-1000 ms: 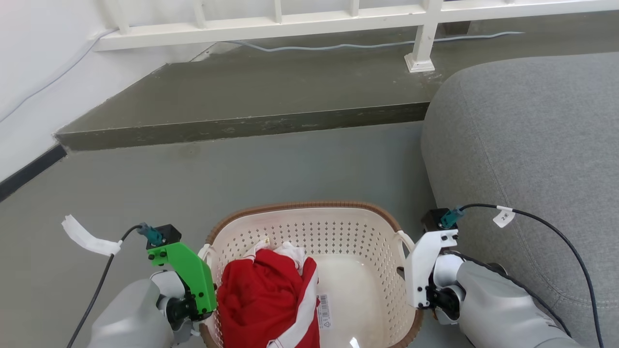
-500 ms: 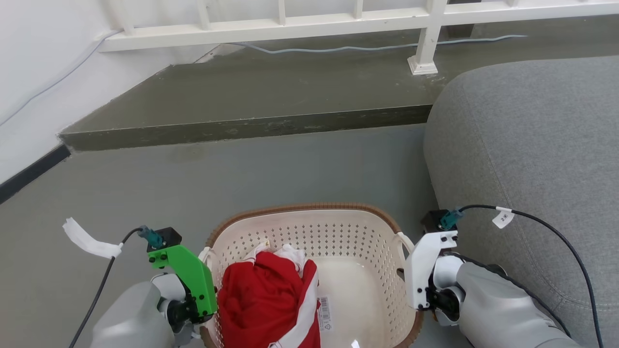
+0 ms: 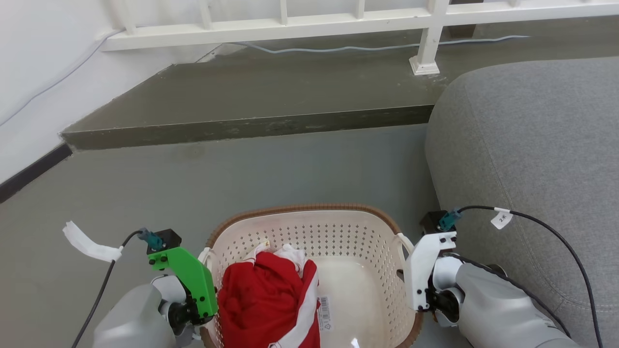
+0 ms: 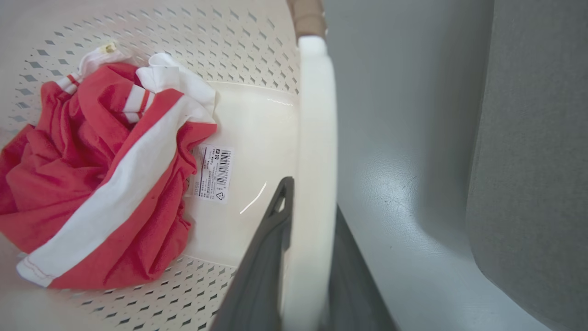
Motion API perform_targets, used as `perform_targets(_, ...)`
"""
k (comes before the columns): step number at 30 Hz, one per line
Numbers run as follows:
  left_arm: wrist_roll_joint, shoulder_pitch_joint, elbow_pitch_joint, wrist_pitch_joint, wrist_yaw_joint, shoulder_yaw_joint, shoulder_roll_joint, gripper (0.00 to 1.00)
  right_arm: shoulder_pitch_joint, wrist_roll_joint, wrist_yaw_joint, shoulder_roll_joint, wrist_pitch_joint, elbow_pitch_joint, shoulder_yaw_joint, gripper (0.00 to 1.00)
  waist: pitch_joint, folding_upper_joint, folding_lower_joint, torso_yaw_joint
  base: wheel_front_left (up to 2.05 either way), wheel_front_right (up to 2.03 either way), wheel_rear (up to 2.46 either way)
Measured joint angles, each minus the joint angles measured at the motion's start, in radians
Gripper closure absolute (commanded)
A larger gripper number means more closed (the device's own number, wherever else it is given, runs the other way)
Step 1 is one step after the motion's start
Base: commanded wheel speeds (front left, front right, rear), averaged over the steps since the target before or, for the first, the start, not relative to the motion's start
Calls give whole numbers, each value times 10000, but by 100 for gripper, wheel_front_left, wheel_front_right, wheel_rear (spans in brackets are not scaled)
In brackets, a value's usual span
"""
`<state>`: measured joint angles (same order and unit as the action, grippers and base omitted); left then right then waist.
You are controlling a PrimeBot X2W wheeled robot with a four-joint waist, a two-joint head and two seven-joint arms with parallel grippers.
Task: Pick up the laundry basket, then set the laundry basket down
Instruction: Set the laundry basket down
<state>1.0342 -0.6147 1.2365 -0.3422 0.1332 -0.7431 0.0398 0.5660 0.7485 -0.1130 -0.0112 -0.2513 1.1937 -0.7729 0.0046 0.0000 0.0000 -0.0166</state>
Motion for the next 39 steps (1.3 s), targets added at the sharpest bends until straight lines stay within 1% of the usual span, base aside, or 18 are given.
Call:
perform_targets(8, -2, -5, -52, 332, 0, 2, -25, 100, 35, -6, 2, -25, 272, -67, -104, 100, 231, 0, 0, 39, 0, 0, 0)
perform_targets(13, -21, -161, -136, 807, 2, 12, 21, 100, 313, -44, 109, -50, 650, -201, -125, 100, 694, 0, 0, 46, 0, 0, 0)
perform_targets(16, -98, -424, -198, 1106, 4, 12, 65, 100, 541, -104, 267, -59, 936, -284, -132, 100, 1019, 0, 0, 46, 0, 0, 0)
perform_targets(22, -105, -651, -290, 1584, 8, 125, 79, 100, 894, -240, 453, -88, 1463, -316, -134, 100, 1777, 0, 0, 44, 0, 0, 0)
perform_targets(28, -184, -1057, -399, 1992, 31, 96, 121, 100, 1285, -364, 708, -90, 1783, -295, -161, 100, 2595, 0, 0, 57, 0, 0, 0)
perform_targets(32, -318, -1354, -449, 2249, 31, 88, 236, 100, 1678, -385, 731, -88, 1973, -328, -155, 100, 3152, 0, 0, 77, 0, 0, 0)
perform_targets(35, -407, -1552, -483, 2406, 35, 84, 297, 100, 1912, -414, 878, -67, 2065, -332, -159, 100, 3577, 0, 1, 96, 0, 0, 0)
perform_targets(39, -445, -1867, -529, 2633, 46, 79, 370, 100, 2313, -445, 976, -54, 2230, -334, -138, 100, 4149, 0, 1, 122, 0, 0, 0)
